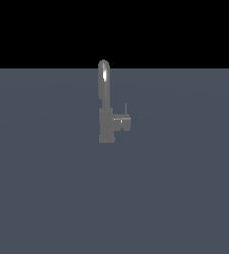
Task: Turn on the faucet by rotating a designated handle.
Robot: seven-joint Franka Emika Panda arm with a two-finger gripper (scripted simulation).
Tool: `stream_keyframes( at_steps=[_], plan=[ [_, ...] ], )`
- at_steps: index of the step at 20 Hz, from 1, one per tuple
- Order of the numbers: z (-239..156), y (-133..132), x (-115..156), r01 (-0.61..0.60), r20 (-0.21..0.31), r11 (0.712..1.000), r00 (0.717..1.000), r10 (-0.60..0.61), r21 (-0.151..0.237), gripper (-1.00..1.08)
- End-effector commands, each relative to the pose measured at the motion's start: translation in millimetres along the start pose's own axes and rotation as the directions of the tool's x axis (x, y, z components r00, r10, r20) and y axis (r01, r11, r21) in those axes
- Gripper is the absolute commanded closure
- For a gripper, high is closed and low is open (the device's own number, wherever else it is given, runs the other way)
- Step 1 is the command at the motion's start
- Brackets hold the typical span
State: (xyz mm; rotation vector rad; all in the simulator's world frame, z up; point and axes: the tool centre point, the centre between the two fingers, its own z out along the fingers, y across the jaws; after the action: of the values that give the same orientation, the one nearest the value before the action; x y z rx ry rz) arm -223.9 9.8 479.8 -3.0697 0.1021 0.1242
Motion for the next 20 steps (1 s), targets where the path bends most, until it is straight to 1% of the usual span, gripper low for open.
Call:
stream_keyframes(
  at_steps=[1, 6, 11, 16, 20],
  plan=[
    [1.2, -1.3, 11.7, -0.026, 0.026, 0.999, 0.999, 0.025, 0.024, 1.08],
    [4.9, -3.5, 40.3, -0.091, 0.093, 0.993, 0.992, 0.083, 0.081, 1.08],
    [10.5, -4.1, 70.2, -0.162, 0.165, 0.978, 0.977, 0.139, 0.135, 1.08],
    [18.1, -3.2, 100.3, -0.237, 0.241, 0.954, 0.952, 0.189, 0.185, 1.08],
    [25.9, -1.4, 124.4, -0.299, 0.305, 0.929, 0.926, 0.225, 0.221, 1.08]
  ],
)
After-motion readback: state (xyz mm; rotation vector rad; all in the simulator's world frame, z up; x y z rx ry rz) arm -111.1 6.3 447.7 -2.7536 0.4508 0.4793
